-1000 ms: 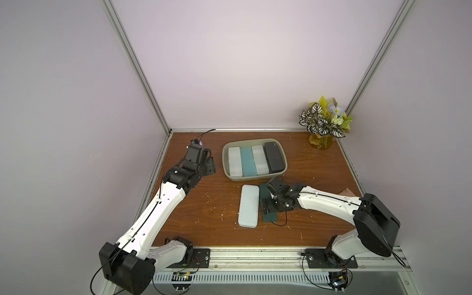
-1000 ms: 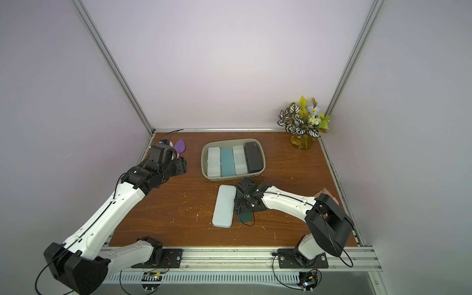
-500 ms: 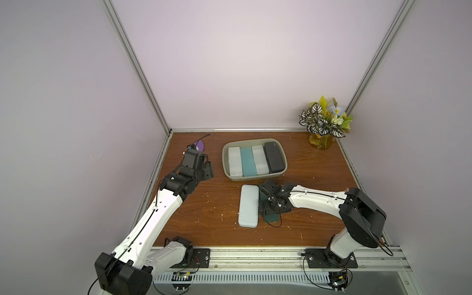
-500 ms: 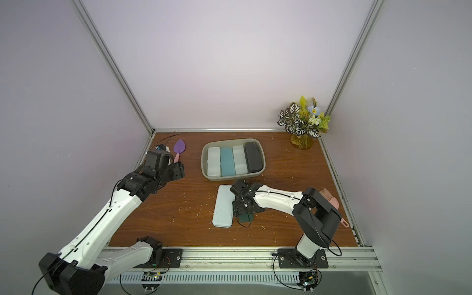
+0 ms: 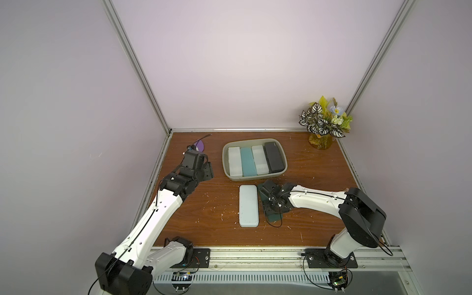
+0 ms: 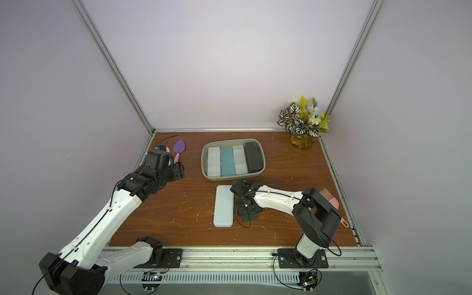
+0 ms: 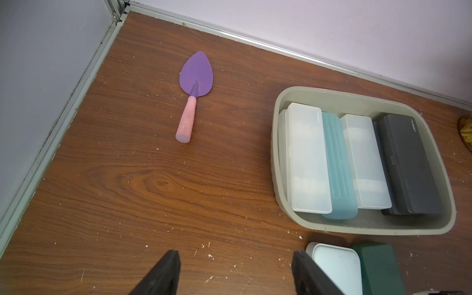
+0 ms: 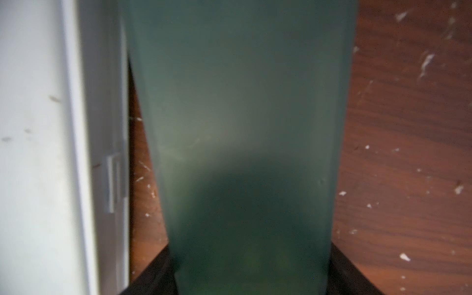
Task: Put the pencil case into the storage box
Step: Pick up the pencil case from the center of the board.
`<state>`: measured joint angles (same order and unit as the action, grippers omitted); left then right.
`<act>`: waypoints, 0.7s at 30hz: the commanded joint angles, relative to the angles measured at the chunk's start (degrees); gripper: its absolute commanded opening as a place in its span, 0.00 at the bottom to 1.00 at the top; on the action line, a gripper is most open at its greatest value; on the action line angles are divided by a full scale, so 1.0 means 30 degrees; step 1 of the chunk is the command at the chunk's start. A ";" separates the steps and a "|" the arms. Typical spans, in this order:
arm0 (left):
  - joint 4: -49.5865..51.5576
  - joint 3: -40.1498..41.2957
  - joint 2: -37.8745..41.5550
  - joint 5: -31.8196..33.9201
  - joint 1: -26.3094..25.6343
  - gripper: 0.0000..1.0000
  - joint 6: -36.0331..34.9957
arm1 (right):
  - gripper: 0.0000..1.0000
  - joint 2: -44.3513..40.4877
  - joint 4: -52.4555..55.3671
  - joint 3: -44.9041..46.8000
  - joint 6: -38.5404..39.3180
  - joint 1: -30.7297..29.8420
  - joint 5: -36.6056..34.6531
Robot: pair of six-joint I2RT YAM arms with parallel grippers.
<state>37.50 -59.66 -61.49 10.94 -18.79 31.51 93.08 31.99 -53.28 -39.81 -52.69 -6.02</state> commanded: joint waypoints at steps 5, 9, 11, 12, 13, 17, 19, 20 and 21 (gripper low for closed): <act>0.0129 0.0464 0.0108 -0.0058 0.0183 0.70 0.0046 | 0.56 -0.3079 0.3075 0.0651 0.0548 -0.0500 0.0328; 0.0105 0.0490 0.0080 0.0004 0.0198 0.70 0.0071 | 0.56 -0.5818 0.5448 0.0236 0.0827 -0.0517 0.0478; 0.0099 0.0508 0.0027 0.0038 0.0212 0.70 0.0096 | 0.56 -0.6783 0.6642 -0.0489 0.1016 -0.0514 0.0397; 0.0099 0.0482 0.0005 0.0001 0.0176 0.70 0.0125 | 0.56 -0.7141 0.7216 -0.0936 0.1079 -0.0512 0.0283; 0.0099 0.0462 -0.0037 0.0019 0.0197 0.70 0.0132 | 0.56 -0.7361 0.7602 -0.1485 0.1191 -0.0516 0.0171; 0.0099 0.0405 -0.0097 -0.0047 0.0197 0.70 0.0261 | 0.57 -0.6828 0.7883 -0.4096 0.1756 -0.0248 -0.0462; 0.0099 0.0404 -0.0068 -0.0098 0.0195 0.70 0.0308 | 0.59 -0.5626 0.7826 -0.5687 0.2450 0.0156 -0.0805; 0.0099 0.0404 -0.0040 -0.0125 0.0198 0.70 0.0308 | 0.60 -0.4824 0.7699 -0.6649 0.2876 0.0437 -0.0997; 0.0121 0.0425 0.0023 -0.0112 0.0194 0.70 0.0311 | 0.60 -0.4115 0.7558 -0.7433 0.3196 0.0694 -0.1095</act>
<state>37.47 -58.65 -61.52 10.76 -18.76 31.70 76.44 55.02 -69.78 -34.24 -52.36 -6.17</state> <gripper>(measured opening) 0.701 0.739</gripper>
